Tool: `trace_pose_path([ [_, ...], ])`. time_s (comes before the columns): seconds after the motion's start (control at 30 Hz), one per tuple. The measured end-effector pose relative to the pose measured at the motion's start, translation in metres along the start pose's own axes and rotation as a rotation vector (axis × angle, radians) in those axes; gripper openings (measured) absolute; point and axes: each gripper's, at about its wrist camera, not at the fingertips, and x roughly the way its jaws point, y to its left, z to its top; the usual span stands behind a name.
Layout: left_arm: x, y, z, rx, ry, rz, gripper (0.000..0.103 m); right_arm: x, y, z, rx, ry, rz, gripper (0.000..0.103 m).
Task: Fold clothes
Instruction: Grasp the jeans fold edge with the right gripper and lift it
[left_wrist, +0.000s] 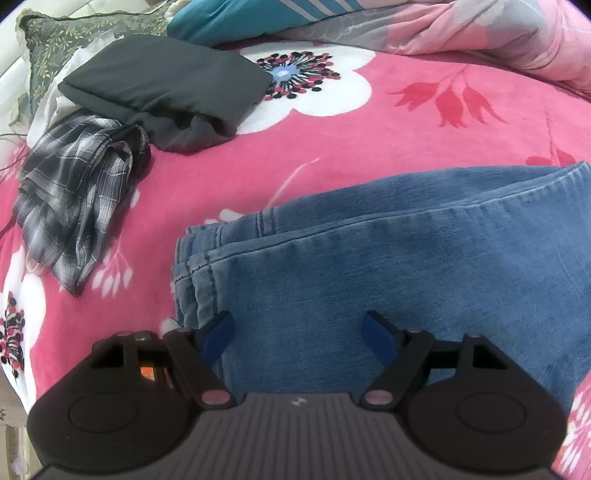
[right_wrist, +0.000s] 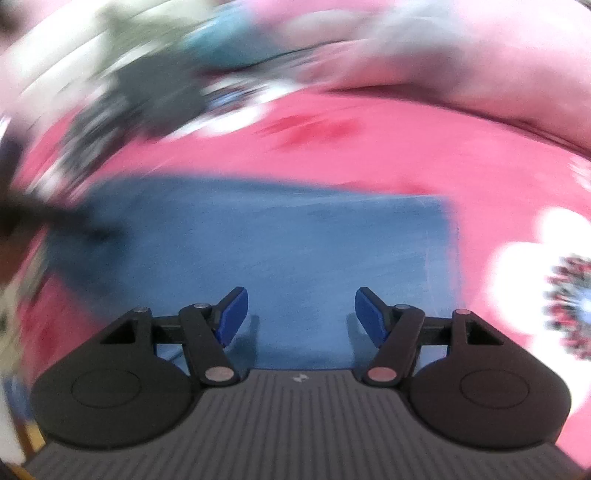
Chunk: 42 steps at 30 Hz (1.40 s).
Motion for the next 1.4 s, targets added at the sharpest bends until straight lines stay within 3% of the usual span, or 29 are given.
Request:
trace_pose_path([
  [0.03, 0.0, 0.0, 0.0, 0.001, -0.001, -0.001, 0.079, 0.001, -0.022, 0.009, 0.059, -0.009, -0.016, 0.064],
  [0.1, 0.0, 0.0, -0.001, 0.006, -0.01, -0.003, 0.079, 0.014, -0.067, 0.02, 0.191, 0.013, 0.041, 0.064],
  [0.2, -0.001, -0.001, -0.003, 0.013, -0.027, -0.004, 0.079, 0.045, -0.116, 0.028, 0.332, 0.097, 0.178, 0.064],
  [0.3, -0.002, -0.001, -0.006, 0.017, -0.048, -0.004, 0.08, 0.064, -0.139, 0.026, 0.4, 0.152, 0.32, 0.063],
  [0.47, -0.002, -0.002, -0.011, 0.017, -0.084, 0.003, 0.081, 0.065, -0.141, 0.01, 0.393, 0.274, 0.496, 0.059],
  [0.67, -0.003, -0.005, -0.019, 0.014, -0.129, 0.021, 0.082, 0.089, -0.153, 0.01, 0.459, 0.269, 0.64, 0.058],
  [0.83, -0.003, -0.007, -0.021, 0.01, -0.144, 0.03, 0.082, 0.127, -0.14, 0.029, 0.446, 0.26, 0.751, 0.054],
  [0.93, -0.003, -0.007, -0.019, 0.011, -0.134, 0.033, 0.083, 0.131, -0.133, 0.032, 0.441, 0.287, 0.787, 0.051],
  [0.97, -0.003, -0.007, -0.019, 0.012, -0.131, 0.034, 0.083, 0.131, -0.13, 0.031, 0.446, 0.326, 0.815, 0.045],
  [1.07, -0.002, -0.008, -0.018, 0.015, -0.126, 0.04, 0.084, 0.12, -0.111, 0.021, 0.412, 0.413, 0.848, 0.039],
  [1.1, -0.001, -0.008, -0.018, 0.017, -0.126, 0.044, 0.084, 0.116, -0.106, 0.019, 0.412, 0.405, 0.834, 0.037],
  [1.23, -0.001, -0.01, -0.016, 0.037, -0.118, 0.069, 0.087, 0.103, -0.099, 0.029, 0.444, 0.318, 0.719, 0.012],
  [1.4, -0.002, -0.018, -0.012, 0.075, -0.103, 0.101, 0.087, 0.067, -0.093, 0.05, 0.368, 0.184, 0.659, 0.005],
])
